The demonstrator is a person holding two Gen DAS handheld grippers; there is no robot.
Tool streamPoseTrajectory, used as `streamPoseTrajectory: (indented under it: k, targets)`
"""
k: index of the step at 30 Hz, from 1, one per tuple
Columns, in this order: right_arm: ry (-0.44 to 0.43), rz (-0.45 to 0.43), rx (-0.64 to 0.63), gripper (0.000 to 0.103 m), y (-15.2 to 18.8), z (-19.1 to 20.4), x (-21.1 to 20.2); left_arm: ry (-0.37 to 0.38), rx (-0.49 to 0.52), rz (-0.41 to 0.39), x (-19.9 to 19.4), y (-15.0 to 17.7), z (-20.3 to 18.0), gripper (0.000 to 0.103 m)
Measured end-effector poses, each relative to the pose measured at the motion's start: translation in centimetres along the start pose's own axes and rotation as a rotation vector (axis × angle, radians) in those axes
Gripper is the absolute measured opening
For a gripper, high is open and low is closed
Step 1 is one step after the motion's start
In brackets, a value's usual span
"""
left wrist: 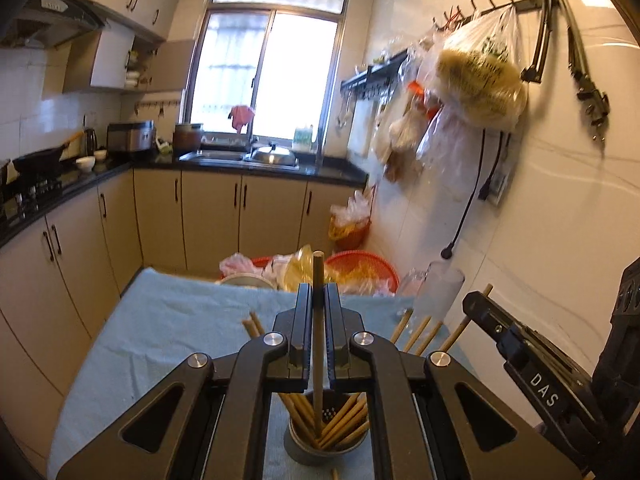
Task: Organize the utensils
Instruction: 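Lower both chopsticks into the holder and open both grippers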
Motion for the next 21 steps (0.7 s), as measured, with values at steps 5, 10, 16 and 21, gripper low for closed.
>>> streamPoseTrajectory:
  k: [5,10,16,21]
  targets:
    - [-0.013,0.066,0.01,0.007,2.0,-0.3,1.3,-0.012,0.004,0.01,-0.1,0.9,0.2,0.005]
    - [-0.028,0.124,0.003,0.007,3.1,-0.3,2.3,-0.03,0.025,-0.008,-1.0,1.0,0.0,0.006]
    - [-0.025,0.111,-0.005,0.025,2.8,0.0,1.7,-0.02,-0.001,-0.024,-3.5,0.5,0.0,0.024]
    - [-0.024,0.079,-0.015,0.031,1.9,0.6,-1.1,-0.014,-0.019,-0.081,-8.3,0.1,0.1,0.036]
Point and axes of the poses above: each gripper's, at about its wrist camera, not at the fingertips, and x roughly the way its jaws point, z to its left, y to its underside, the point moved 1 cm from there along x, roughly the way its jaws point, and after that the axes turned 9 degrees about -x, right-handed, at the moved point
